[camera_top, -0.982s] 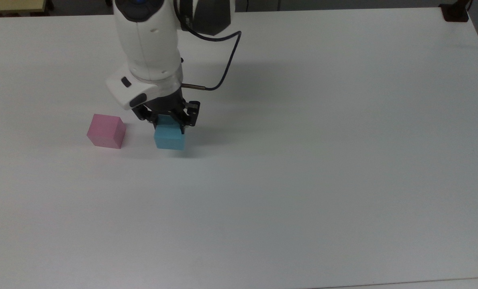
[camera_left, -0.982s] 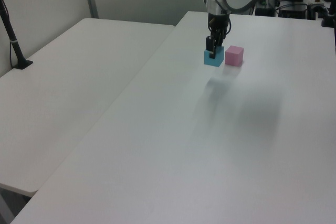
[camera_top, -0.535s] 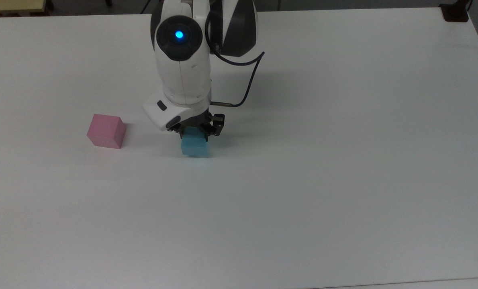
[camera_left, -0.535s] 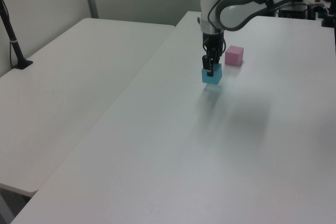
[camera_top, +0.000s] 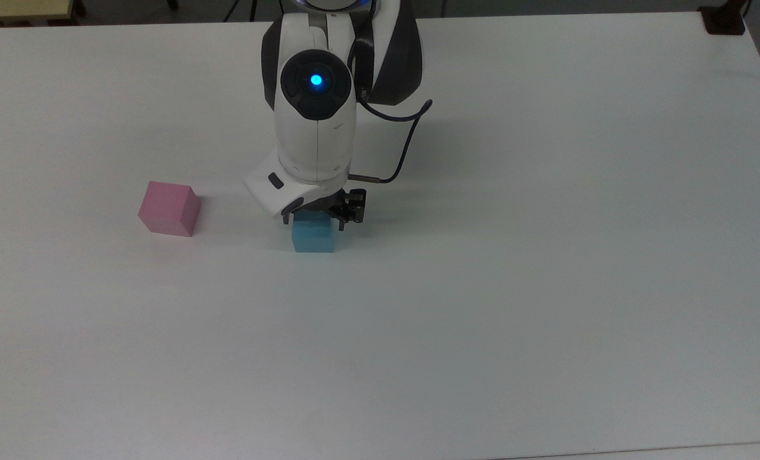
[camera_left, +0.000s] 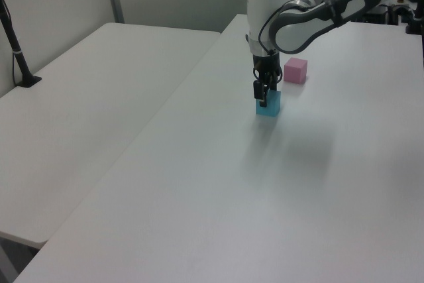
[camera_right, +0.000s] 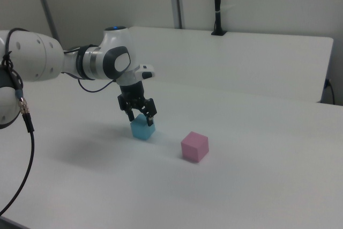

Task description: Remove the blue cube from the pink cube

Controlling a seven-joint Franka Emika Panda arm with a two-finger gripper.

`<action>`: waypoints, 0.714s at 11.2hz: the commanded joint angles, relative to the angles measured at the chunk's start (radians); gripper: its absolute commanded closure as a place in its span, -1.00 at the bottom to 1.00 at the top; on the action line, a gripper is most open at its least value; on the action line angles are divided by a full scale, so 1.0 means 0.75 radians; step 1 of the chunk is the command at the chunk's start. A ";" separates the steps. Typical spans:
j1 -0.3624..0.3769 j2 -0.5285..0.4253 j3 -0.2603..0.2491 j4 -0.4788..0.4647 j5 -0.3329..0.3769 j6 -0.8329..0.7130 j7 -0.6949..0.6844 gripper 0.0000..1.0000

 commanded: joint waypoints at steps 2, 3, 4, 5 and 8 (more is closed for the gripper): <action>-0.015 -0.098 -0.003 -0.005 -0.026 -0.001 0.021 -1.00; -0.021 -0.155 -0.003 -0.007 -0.026 -0.036 0.017 -1.00; -0.043 -0.219 -0.003 -0.007 -0.028 -0.113 0.017 -1.00; -0.064 -0.286 -0.003 -0.005 -0.026 -0.172 0.017 -1.00; -0.117 -0.486 -0.009 -0.005 -0.017 -0.395 -0.008 -1.00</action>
